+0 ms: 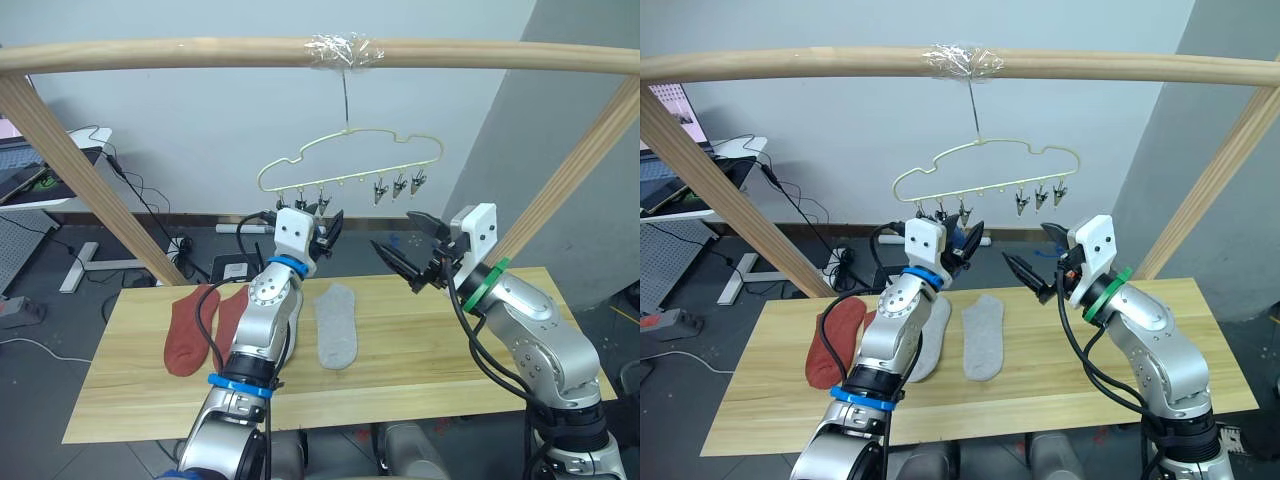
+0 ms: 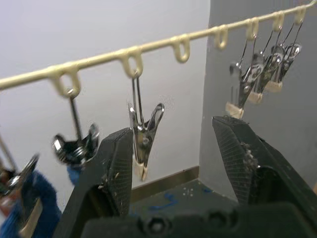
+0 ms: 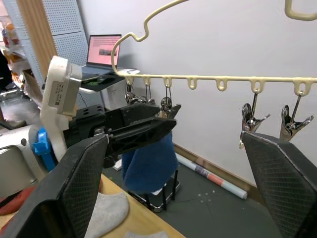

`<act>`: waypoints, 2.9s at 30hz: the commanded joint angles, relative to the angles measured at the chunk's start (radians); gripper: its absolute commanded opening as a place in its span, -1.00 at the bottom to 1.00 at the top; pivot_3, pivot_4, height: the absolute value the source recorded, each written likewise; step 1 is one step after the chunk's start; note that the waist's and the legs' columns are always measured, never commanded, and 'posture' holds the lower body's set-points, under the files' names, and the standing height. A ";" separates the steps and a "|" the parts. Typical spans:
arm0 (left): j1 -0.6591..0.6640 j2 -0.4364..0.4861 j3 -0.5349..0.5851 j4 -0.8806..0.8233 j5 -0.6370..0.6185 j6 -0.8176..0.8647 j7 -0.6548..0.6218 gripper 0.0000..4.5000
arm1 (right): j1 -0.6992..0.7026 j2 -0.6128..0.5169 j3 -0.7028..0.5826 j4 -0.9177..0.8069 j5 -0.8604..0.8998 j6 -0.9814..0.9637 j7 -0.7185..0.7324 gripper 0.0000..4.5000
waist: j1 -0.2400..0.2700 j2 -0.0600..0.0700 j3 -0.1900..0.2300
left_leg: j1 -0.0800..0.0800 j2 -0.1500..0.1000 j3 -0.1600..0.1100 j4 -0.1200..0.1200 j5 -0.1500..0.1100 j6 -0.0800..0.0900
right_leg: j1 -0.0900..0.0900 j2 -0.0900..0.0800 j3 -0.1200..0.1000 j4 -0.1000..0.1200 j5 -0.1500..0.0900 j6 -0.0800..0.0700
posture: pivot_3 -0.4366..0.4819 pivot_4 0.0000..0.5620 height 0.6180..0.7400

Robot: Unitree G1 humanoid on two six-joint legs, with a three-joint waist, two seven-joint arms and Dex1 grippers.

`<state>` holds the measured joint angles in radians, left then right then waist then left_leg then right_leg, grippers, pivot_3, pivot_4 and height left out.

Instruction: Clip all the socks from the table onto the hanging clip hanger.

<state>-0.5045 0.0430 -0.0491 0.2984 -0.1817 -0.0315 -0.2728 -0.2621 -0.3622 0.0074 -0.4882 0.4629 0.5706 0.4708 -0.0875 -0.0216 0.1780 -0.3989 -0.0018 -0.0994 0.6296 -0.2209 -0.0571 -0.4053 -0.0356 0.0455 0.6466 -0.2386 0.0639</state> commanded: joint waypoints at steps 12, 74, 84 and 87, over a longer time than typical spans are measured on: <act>-0.092 -0.012 0.035 0.089 0.017 -0.075 0.001 0.24 | -0.042 0.008 -0.028 -0.058 0.041 0.018 -0.040 1.00 | -0.011 0.000 0.000 | 0.000 0.000 0.000 0.000 0.000 0.000 | 0.000 0.000 0.000 0.001 0.000 0.000 | -0.46 -0.56 1.00; -0.149 -0.030 0.068 0.159 0.025 -0.107 -0.020 -0.65 | -0.049 0.035 -0.018 -0.039 0.042 0.022 -0.080 1.00 | -0.023 0.000 0.000 | 0.000 0.000 0.000 0.000 0.000 0.000 | 0.000 0.000 0.000 0.002 0.000 0.000 | -0.44 -0.49 1.00; -0.134 -0.019 0.070 0.149 0.024 -0.095 -0.032 -0.93 | -0.011 0.020 0.073 -0.019 -0.025 0.050 -0.090 1.00 | -0.023 0.000 0.000 | 0.000 0.000 0.000 0.000 0.000 0.000 | 0.000 0.000 0.000 0.002 0.000 0.000 | -0.42 -0.49 1.00; -0.119 0.010 0.072 0.112 0.007 -0.023 -0.059 -0.93 | -0.001 -0.004 0.179 0.072 -0.123 0.076 -0.098 1.00 | -0.023 0.000 0.000 | 0.000 0.000 -0.001 0.000 0.000 0.000 | 0.000 0.000 0.000 0.002 0.000 0.000 | -0.38 -0.49 1.00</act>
<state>-0.6190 0.0403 0.0176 0.4677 -0.1589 -0.0828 -0.3096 -0.2641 -0.3584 0.1431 -0.4524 0.3908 0.6332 0.3825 -0.1106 -0.0216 0.1778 -0.3984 -0.0019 -0.0998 0.6299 -0.2206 -0.0567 -0.4052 -0.0355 0.0455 0.6482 -0.2383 0.0640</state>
